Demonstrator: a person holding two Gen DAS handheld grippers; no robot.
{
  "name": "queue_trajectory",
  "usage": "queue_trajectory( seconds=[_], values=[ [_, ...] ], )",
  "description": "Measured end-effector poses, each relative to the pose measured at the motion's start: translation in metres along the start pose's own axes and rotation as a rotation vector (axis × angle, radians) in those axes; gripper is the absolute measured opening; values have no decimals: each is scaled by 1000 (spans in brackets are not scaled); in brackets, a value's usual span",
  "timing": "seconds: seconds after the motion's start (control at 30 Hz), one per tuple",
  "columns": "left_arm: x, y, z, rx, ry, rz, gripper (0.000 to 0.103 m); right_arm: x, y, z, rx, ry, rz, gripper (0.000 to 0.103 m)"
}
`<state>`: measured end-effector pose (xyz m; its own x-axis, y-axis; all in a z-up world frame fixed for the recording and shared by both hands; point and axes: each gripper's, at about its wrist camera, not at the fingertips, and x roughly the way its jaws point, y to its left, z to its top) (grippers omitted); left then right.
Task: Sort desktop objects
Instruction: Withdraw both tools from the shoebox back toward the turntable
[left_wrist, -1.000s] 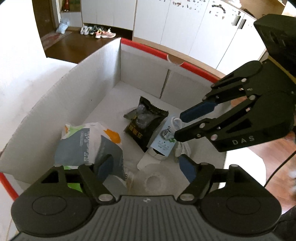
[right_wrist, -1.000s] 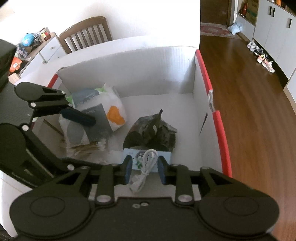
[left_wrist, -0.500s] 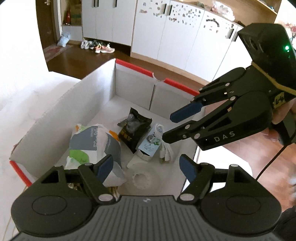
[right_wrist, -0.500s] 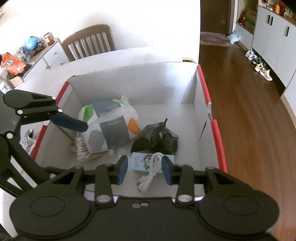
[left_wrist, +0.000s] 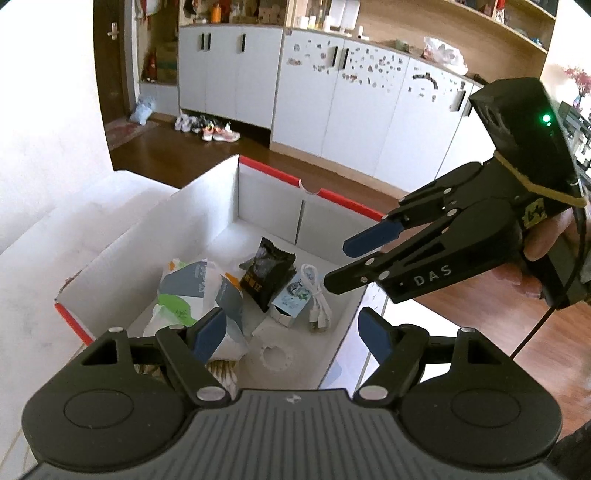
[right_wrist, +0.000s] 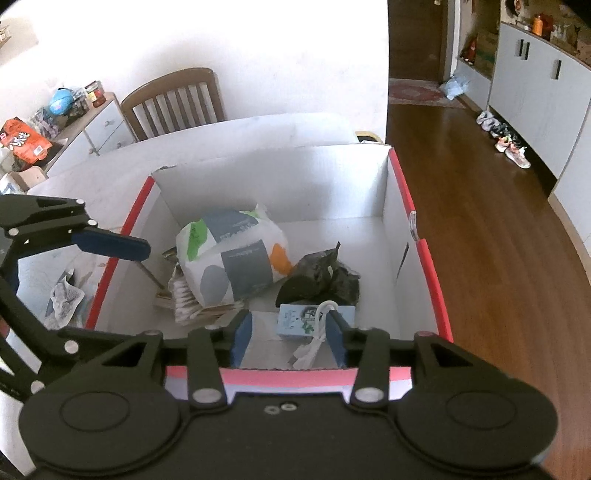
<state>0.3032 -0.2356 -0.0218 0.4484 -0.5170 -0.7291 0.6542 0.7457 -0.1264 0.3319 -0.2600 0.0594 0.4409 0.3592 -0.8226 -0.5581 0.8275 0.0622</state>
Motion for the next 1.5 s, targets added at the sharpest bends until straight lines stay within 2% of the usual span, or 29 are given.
queue_trajectory(
  seconds=[0.03, 0.1, 0.13, 0.47, 0.7, 0.77, 0.8, 1.07, 1.27, 1.5],
  values=[
    [-3, -1, -1, -3, -10, -1, 78, -1, 2, -1, 4, -4, -5, 45],
    [-10, -3, -5, -7, -26, 1, 81, -4, 6, -2, 12, -13, -15, 53],
    [-14, -3, -7, -5, -36, 5, 81, -6, 9, -3, 18, -23, -20, 63],
    [-43, -3, -32, -28, -96, 17, 84, -20, 38, -13, 41, -62, -57, 75],
    [-65, 1, -52, -63, -143, 39, 89, -28, 60, -21, 75, -90, -73, 77],
    [-69, 4, -60, -80, -150, 39, 99, -29, 68, -23, 71, -96, -76, 80],
    [-72, 6, -64, -85, -153, 41, 99, -29, 72, -24, 65, -99, -82, 80],
    [-90, 20, -93, -125, -167, 35, 103, -27, 103, -26, 67, -125, -84, 82],
    [-103, 37, -120, -160, -164, 63, 103, -22, 129, -28, 49, -128, -91, 83],
    [-123, 56, -148, -180, -158, 99, 103, -17, 163, -28, 39, -127, -58, 83]
  ],
)
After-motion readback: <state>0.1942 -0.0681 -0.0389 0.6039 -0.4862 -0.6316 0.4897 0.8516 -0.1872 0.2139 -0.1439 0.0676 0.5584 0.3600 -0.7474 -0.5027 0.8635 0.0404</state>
